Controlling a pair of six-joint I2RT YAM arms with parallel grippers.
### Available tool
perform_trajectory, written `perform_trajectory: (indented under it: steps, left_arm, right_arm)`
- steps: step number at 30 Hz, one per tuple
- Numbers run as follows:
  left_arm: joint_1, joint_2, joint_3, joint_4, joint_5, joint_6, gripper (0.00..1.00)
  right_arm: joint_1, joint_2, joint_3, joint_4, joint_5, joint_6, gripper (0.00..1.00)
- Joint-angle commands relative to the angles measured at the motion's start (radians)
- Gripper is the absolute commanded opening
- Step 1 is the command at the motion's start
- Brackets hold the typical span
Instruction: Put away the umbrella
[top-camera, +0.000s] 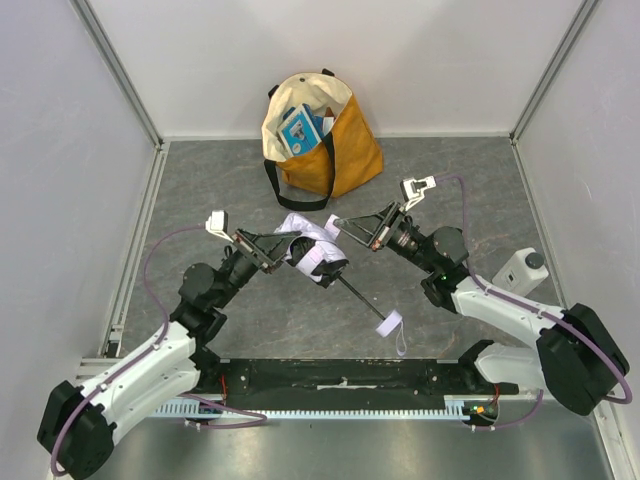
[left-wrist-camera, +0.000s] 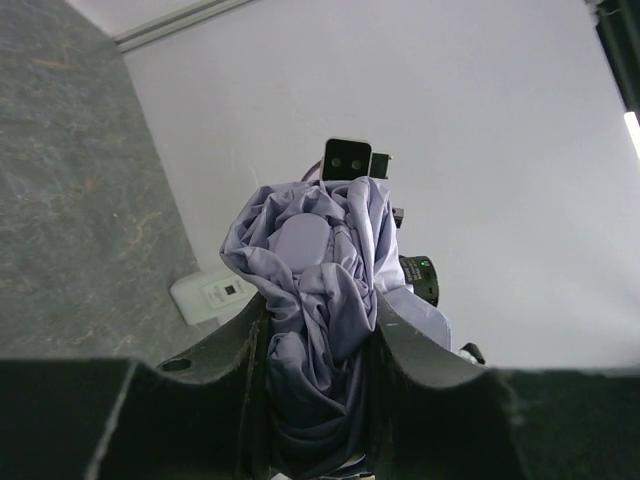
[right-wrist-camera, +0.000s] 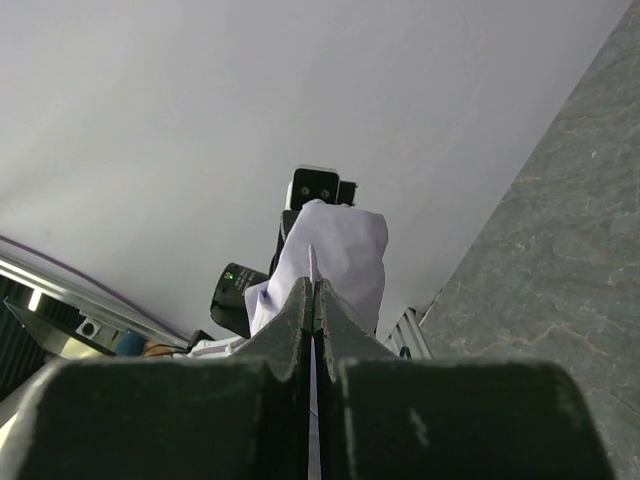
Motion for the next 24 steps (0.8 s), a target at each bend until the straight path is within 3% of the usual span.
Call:
perform_trajectory:
  steps: [1, 4, 8, 10, 12, 16, 20, 24]
  left_arm:
    - [-0.002, -0.050, 0.083, -0.268, 0.034, 0.174, 0.02]
    - [-0.002, -0.087, 0.073, -0.349, -0.021, 0.190, 0.02]
    - [-0.003, -0.093, 0.016, -0.331, -0.052, 0.126, 0.02]
    - [-0.002, -0.055, 0.057, -0.418, -0.044, 0.146, 0.02]
    - [-0.002, -0.033, 0.085, -0.482, -0.047, 0.149, 0.02]
    - [0.000, 0.014, 0.200, -0.763, -0.096, 0.175, 0.02]
    - [0.000, 0.050, 0.206, -0.770, -0.069, 0.157, 0.02]
    - [-0.003, 0.062, 0.224, -0.887, -0.113, 0.158, 0.02]
  right_arm:
    - [-0.033, -0.069, 0.030, 0.153, 0.093, 0.042, 0.00]
    - [-0.035, -0.089, -0.006, 0.253, 0.128, 0.123, 0.00]
    - [-0.032, -0.095, -0.020, 0.314, 0.127, 0.164, 0.00]
    - [-0.033, -0.091, -0.023, 0.346, 0.122, 0.177, 0.00]
    - [-0.030, -0.103, -0.005, 0.318, 0.093, 0.156, 0.00]
    - [-0.027, -0.164, 0.020, 0.183, 0.065, 0.033, 0.00]
    - [-0.015, -0.138, 0.027, 0.189, 0.030, 0.021, 0.00]
    - [-0.009, -0.126, 0.018, 0.236, 0.006, 0.016, 0.00]
